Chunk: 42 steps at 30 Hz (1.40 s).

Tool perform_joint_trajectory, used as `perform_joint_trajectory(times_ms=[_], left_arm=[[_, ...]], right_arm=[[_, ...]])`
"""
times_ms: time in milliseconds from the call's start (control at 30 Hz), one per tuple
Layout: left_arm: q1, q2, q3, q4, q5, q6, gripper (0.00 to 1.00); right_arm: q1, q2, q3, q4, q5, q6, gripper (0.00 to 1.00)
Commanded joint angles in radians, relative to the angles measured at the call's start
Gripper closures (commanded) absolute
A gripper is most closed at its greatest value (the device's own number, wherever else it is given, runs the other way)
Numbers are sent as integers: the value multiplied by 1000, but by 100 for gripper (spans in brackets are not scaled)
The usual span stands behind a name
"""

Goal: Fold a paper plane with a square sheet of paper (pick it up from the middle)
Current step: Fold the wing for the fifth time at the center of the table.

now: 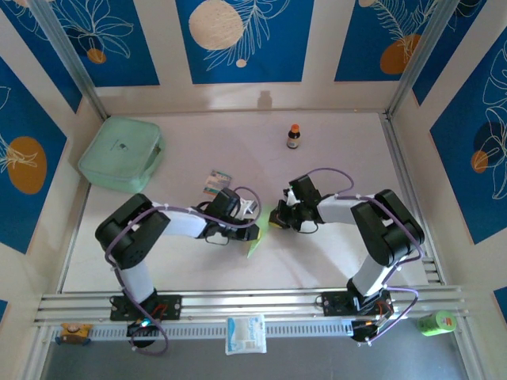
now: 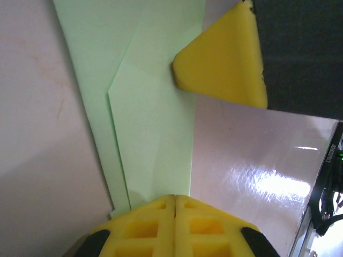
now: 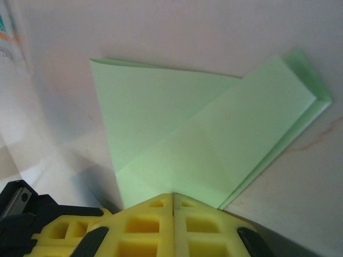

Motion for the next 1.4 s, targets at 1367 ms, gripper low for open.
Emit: perform_joint_trajectory(times_ms=[1367], left_arm=[[-24, -70, -197, 5, 60, -140, 100]], right_arm=[[197, -49, -24, 32, -39, -22, 93]])
